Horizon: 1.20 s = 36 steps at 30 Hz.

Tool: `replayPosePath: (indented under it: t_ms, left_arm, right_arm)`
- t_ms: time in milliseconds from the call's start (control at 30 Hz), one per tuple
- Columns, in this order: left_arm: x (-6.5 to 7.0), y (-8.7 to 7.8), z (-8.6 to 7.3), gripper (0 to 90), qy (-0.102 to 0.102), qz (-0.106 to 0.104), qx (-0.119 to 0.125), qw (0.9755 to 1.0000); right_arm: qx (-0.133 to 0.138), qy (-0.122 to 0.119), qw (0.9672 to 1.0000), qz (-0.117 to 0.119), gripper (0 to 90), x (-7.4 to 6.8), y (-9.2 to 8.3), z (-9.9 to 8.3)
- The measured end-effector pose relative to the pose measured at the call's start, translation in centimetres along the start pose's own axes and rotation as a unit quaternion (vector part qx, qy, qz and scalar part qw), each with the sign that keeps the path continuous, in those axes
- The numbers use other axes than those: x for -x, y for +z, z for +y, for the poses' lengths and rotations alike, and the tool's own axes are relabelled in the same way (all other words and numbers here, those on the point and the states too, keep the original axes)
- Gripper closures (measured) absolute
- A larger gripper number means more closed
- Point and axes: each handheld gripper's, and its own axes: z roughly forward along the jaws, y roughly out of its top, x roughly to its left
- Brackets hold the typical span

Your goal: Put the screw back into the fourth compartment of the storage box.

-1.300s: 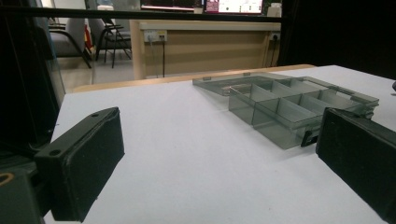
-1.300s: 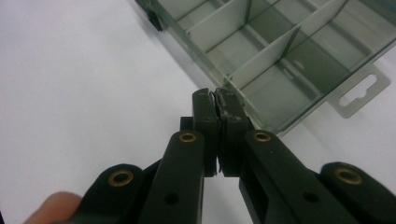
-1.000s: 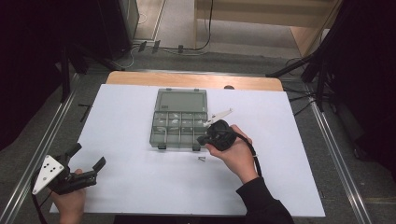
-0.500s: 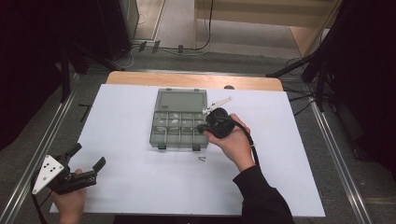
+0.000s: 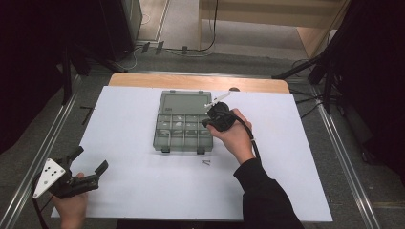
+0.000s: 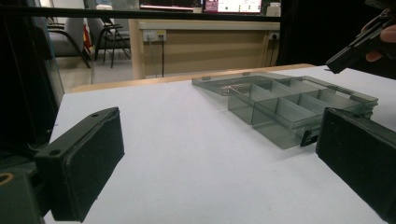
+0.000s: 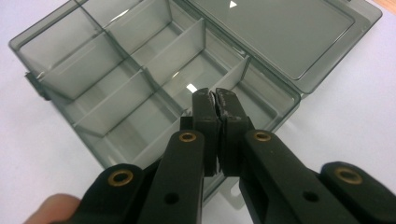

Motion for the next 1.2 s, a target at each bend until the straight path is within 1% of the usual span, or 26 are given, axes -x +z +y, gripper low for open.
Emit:
replayPosePath:
  t_ms: [33,67,167,267,367,467,533,567,600,633,667,700,833,967,1000,1167,1200]
  left_arm:
    - [0.0,0.0,0.0,1.2,0.0,0.0,0.0,1.0]
    - [0.0,0.0,0.0,1.2,0.0,0.0,0.0,1.0]
    - [0.0,0.0,0.0,1.2,0.0,0.0,-0.001,1.0]
    - [0.0,0.0,0.0,1.2,-0.001,-0.001,0.0,1.0]
    - [-0.1,0.0,0.0,1.1,-0.001,-0.001,0.0,1.0]
    - [-0.1,0.0,0.0,1.1,0.0,-0.001,0.0,1.0]
    - [-0.1,0.0,0.0,1.2,-0.001,-0.001,0.0,1.0]
    - [-0.1,0.0,0.0,1.2,-0.001,-0.001,0.0,1.0]
    - [-0.1,0.0,0.0,1.2,-0.001,-0.001,0.0,1.0]
    - [0.0,0.0,0.0,1.2,-0.001,-0.001,0.0,1.0]
    - [0.0,0.0,0.0,1.2,0.0,-0.001,0.0,1.0]
    - [0.0,0.0,0.0,1.2,-0.001,-0.001,0.0,1.0]
    - [0.0,0.0,0.0,1.2,-0.001,-0.001,-0.001,1.0]
    - [0.0,0.0,0.0,1.1,0.0,-0.001,0.0,1.0]
    - [0.0,0.0,0.0,1.2,-0.001,-0.001,0.0,1.0]
    - [0.0,0.0,0.0,1.1,0.0,-0.001,-0.001,1.0]
    - [0.0,0.0,0.0,1.2,0.0,-0.001,-0.002,1.0]
  right_arm:
    - [-0.004,0.001,1.0,0.0,89.8,0.0,0.3,0.2]
    - [-0.007,0.001,1.0,-0.004,89.7,0.1,0.5,0.3]
    - [-0.011,0.005,0.9999,-0.009,89.7,0.3,1.3,0.4]
    - [-0.017,0.008,0.9996,-0.019,89.6,0.6,2.0,0.3]
    - [-0.023,0.009,0.9995,-0.021,88.2,1.0,2.5,0.2]
    - [-0.012,0.02,0.9997,-0.011,69.7,1.3,2.4,0.2]
    - [-0.004,0.02,0.9997,-0.011,58.8,1.2,2.0,0.2]
    - [-0.002,0.021,0.9998,-0.005,52.5,1.2,1.8,0.1]
    - [-0.002,0.025,0.9997,0.002,47.9,1.2,1.6,0.1]
    - [-0.001,0.025,0.9997,0.006,45.2,1.2,1.4,0.0]
    - [0.0,0.02,0.9997,0.009,42.5,1.1,1.2,0.0]
    - [0.0,0.022,0.9997,0.011,39.9,0.9,1.0,-0.1]
    - [0.011,0.018,0.9997,0.011,39.4,0.3,0.0,-0.6]
    - [0.018,0.017,0.9996,0.01,41.1,-0.4,-0.8,-1.3]
    - [0.018,0.017,0.9996,0.013,41.6,-0.5,-1.0,-1.5]
    - [0.022,0.014,0.9996,0.009,41.9,-1.4,-1.8,-2.6]
    - [0.023,0.011,0.9996,0.009,42.1,-1.5,-1.9,-2.8]
